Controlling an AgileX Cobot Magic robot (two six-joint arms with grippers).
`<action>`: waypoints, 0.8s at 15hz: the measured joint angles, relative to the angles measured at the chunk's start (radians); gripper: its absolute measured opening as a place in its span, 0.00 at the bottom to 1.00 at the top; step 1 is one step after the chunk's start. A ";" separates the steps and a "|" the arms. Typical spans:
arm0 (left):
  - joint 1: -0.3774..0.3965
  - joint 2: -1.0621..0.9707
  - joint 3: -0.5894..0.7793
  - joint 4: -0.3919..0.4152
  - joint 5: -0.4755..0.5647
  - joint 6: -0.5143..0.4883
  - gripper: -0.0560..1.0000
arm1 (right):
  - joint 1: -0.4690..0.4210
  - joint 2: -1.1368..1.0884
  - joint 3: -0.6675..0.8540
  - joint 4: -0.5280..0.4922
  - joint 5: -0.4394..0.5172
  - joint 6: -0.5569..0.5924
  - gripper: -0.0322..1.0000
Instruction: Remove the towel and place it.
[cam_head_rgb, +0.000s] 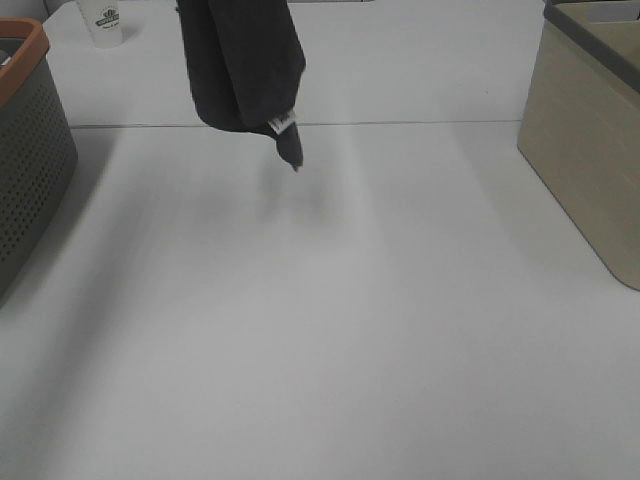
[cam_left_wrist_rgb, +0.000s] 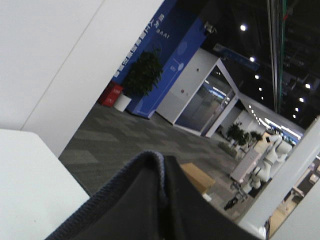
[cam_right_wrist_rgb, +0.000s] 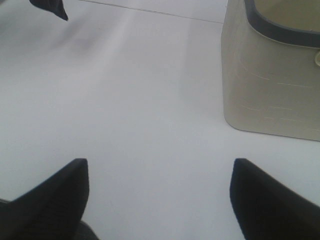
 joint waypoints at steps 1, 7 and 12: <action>0.000 0.005 0.000 0.074 -0.038 -0.011 0.05 | 0.000 0.000 0.000 0.000 0.000 0.005 0.77; -0.003 0.021 0.026 0.313 -0.111 -0.081 0.05 | 0.000 0.000 0.000 0.004 0.000 0.006 0.77; -0.003 0.025 0.208 0.326 -0.117 -0.032 0.05 | 0.000 0.017 -0.011 0.127 -0.094 -0.018 0.77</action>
